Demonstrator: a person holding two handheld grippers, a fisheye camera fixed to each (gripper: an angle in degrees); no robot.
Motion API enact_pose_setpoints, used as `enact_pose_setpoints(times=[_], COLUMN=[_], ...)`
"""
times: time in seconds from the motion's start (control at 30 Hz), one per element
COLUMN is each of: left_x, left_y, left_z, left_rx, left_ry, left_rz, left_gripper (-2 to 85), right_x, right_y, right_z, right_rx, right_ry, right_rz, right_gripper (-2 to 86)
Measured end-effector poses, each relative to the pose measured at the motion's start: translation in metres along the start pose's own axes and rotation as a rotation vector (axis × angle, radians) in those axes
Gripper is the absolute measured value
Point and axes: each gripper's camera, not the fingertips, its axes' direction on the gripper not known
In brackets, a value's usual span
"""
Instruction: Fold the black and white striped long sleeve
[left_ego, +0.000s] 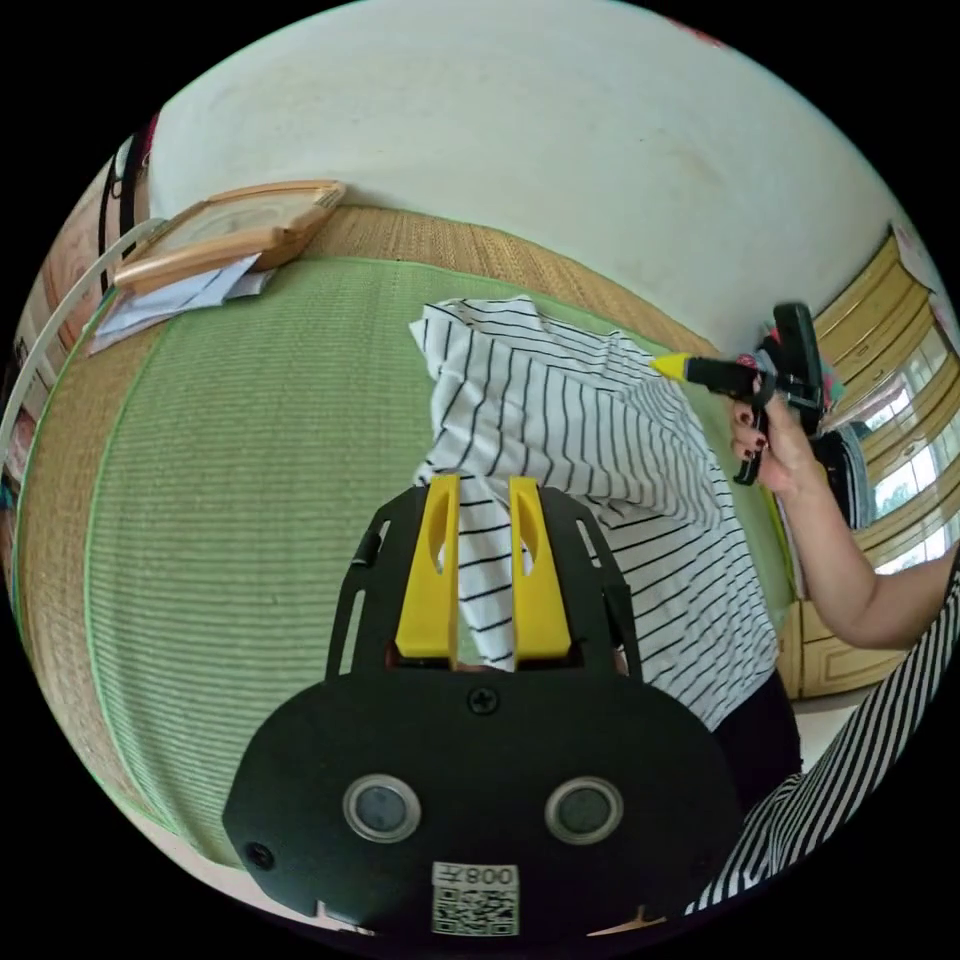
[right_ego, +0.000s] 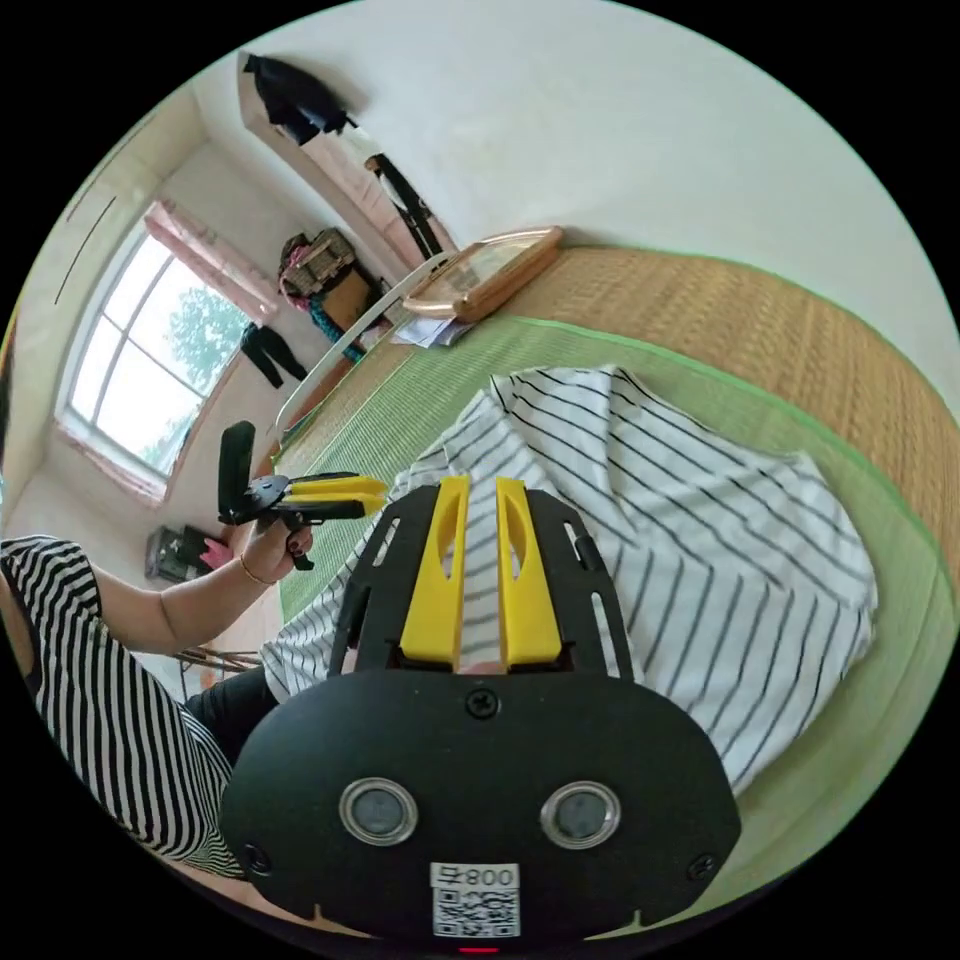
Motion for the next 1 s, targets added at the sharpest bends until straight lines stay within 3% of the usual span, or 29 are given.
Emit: enact_pose_setpoints(times=[0.27,0.5,0.63,0.83,1.0], left_x=[0.010,0.008,0.003,-0.009,-0.026], left_y=[0.003,0.023,0.037,0.058,0.068], left_z=[0.008,-0.009,-0.027,-0.056,-0.046], left_rx=[-0.045,-0.008,0.039,0.115,0.078], left_ry=[-0.107,-0.110,-0.100,-0.102,-0.110], left_rz=[0.142,0.171,0.181,0.175,0.169], left_gripper=[5.3,2.5,2.1,1.6,1.3], right_x=[-0.057,-0.070,-0.073,-0.068,-0.032], right_y=[-0.152,-0.200,-0.220,-0.241,-0.243], right_z=[0.098,0.151,0.141,0.073,0.075], right_rx=[-0.204,-0.376,-0.384,-0.162,-0.155], right_ry=[0.155,0.280,0.241,0.032,-0.016], right_rz=[-0.177,-0.184,-0.184,-0.147,-0.031], right_gripper=[6.3,5.3,1.4,0.4,0.3])
